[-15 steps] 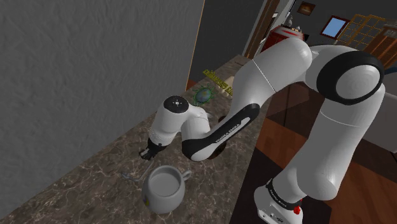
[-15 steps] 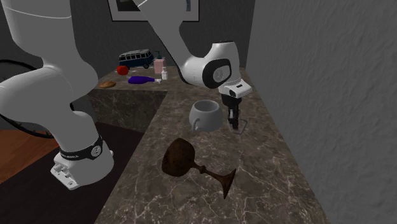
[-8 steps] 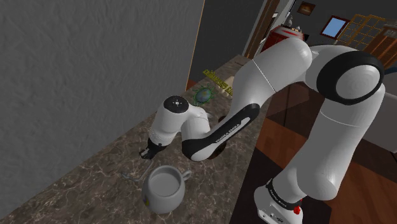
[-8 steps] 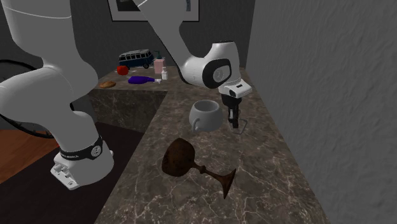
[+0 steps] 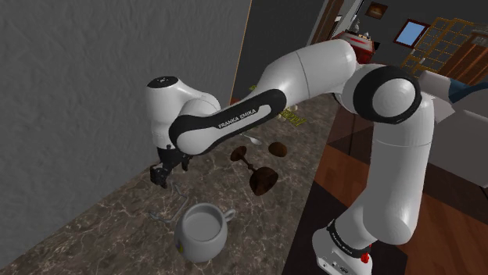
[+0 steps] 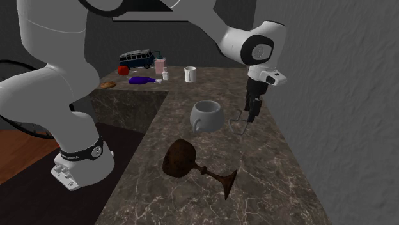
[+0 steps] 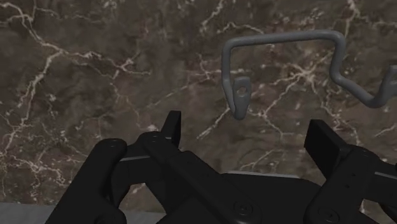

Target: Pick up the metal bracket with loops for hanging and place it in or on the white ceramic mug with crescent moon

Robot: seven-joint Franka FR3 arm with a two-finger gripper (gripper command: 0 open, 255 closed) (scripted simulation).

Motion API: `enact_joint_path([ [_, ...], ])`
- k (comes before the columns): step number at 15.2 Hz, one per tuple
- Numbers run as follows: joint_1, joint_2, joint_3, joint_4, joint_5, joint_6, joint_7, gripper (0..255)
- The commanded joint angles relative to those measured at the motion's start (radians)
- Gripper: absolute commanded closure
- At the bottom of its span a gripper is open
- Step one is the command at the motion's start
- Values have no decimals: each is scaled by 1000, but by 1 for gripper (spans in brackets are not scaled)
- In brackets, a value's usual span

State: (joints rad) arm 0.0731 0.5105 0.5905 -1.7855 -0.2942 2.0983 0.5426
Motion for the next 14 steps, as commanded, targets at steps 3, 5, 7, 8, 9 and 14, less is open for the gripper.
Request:
enact_joint_path([
  [3,9,39,-7,18,-9,-12,-12,0],
  [5,12,51,-13,7,-18,9,-7,0],
  [7,14,61,-17,-1,-25,26,-2,0],
  [8,14,61,-18,-1,-25,26,-2,0],
  [9,14,61,-18,-1,-25,26,-2,0],
  [14,14,61,-18,-1,-25,26,-2,0],
])
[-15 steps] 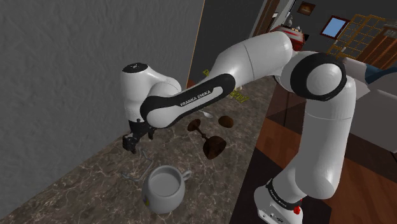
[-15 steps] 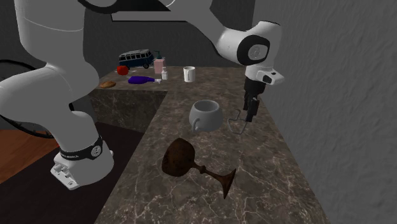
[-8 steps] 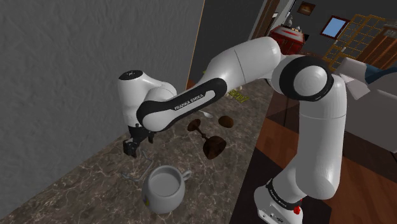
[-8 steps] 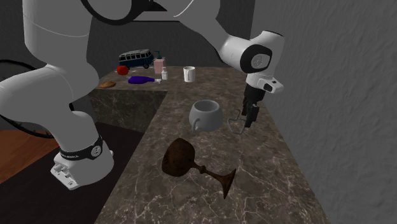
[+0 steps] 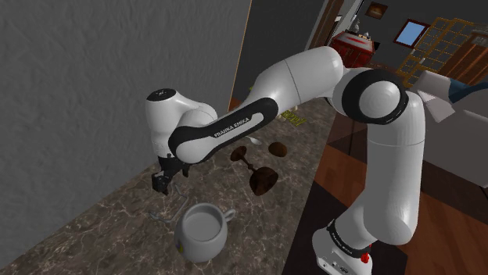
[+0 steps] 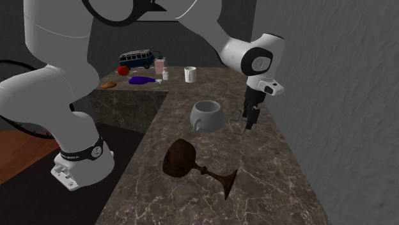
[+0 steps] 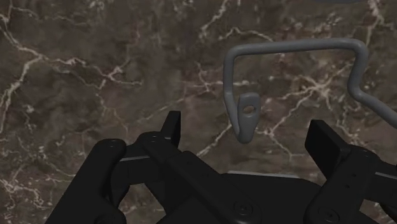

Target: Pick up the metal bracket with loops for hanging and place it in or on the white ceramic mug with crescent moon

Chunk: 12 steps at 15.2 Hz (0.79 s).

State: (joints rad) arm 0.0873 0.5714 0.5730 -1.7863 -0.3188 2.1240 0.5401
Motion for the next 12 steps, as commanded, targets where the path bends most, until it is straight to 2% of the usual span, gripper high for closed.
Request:
enact_joint_path([
  [1,0,0,0,0,0,0,0,255],
  [12,-5,-16,7,4,10,-18,-5,255],
])
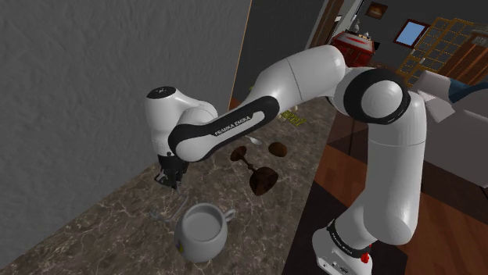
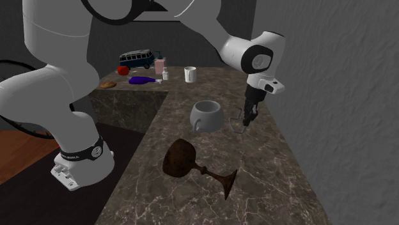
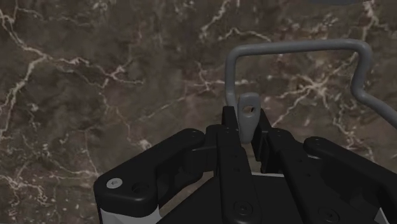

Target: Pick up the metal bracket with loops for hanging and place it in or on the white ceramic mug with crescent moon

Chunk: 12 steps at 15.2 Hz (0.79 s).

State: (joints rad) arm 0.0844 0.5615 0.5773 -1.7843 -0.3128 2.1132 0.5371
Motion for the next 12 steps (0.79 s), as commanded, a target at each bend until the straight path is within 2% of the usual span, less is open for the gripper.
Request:
enact_joint_path([
  [1,-4,-14,6,4,9,-17,-5,255],
  [12,-25,-93,38,46,59,-127,-32,255],
])
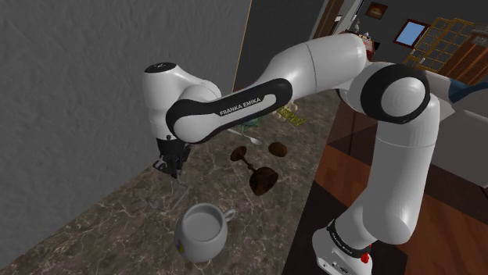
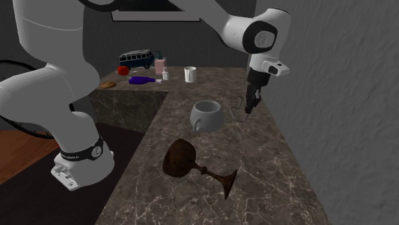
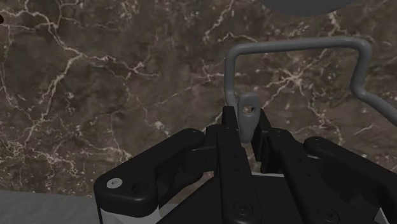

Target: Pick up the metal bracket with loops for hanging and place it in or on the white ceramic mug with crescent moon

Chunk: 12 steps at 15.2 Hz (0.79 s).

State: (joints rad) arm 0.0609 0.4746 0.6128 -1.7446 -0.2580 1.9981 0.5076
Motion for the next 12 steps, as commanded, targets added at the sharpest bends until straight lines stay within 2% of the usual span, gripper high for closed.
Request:
enact_joint_path([
  [1,-3,-13,5,12,9,-23,-5,255],
  [12,-13,-71,26,86,48,-145,-27,255],
])
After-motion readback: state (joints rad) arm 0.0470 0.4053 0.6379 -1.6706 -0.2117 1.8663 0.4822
